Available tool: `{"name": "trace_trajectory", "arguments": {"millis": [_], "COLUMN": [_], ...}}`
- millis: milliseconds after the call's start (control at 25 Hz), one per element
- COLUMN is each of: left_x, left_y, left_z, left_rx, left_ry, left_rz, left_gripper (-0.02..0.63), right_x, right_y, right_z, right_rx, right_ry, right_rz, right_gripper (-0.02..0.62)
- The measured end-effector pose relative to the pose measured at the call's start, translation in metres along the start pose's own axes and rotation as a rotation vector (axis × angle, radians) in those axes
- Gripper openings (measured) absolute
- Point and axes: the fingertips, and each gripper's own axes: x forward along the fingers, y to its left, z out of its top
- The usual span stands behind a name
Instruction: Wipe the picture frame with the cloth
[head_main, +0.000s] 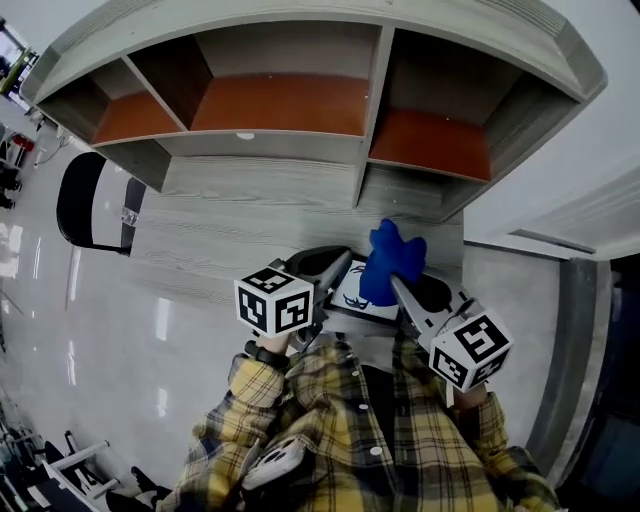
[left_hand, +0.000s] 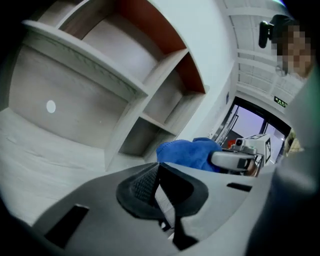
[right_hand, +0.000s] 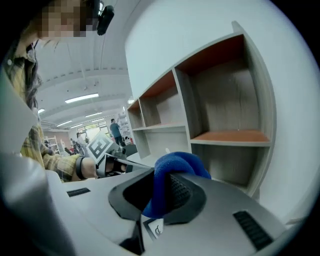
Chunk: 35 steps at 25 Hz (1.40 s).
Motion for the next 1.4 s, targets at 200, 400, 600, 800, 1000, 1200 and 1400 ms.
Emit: {"name": "trace_trajectory", "arguments": {"millis": [200, 400, 600, 800, 1000, 1200, 1400], "left_x": [-0.013, -0.018, -0.021, -0.026, -0.026, -0.027, -0.021], "left_y": [-0.044, -0.065, -0.066, -0.060, -0.057, -0.056, -0.060], "left_z": [0.032, 0.042, 0.042, 0.040, 0.042, 0.045, 0.056], "left_rx": [0.082, 0.140, 0.145, 0.136, 0.134, 0.169, 0.238], "left_ry": [-0.080, -0.104, -0.100, -0.106, -0.112, -0.078, -0.042], "left_rz": [-0.051, -0.054, -0.041, -0.027, -0.028, -0.020, -0.047], "left_gripper": [0.006, 0.006, 0.006, 0.006, 0.006, 0.006, 0.006], "right_x": [-0.028, -0.044, -0.047, -0.044, -0.043, -0.044, -0.048], "right_y": [-0.002, 0.000, 0.001, 0.002, -0.001, 0.000, -0.004], "right_z": [0.039, 0.056, 0.061, 0.058, 0.054, 0.050, 0.047], "right_rx": [-0.032, -0.031, -0.030, -0.026, -0.013, 0.002, 0.011], "right_ry": [-0.116, -0.180, -0.192, -0.187, -0.183, -0.167, -0.163], "right_rz": [-0.006, 0.006, 0.020, 0.017, 0.003, -0.001, -0.009], "right_gripper": [0.052, 0.052, 0.052, 0.052, 0.052, 0.052, 0.052]}}
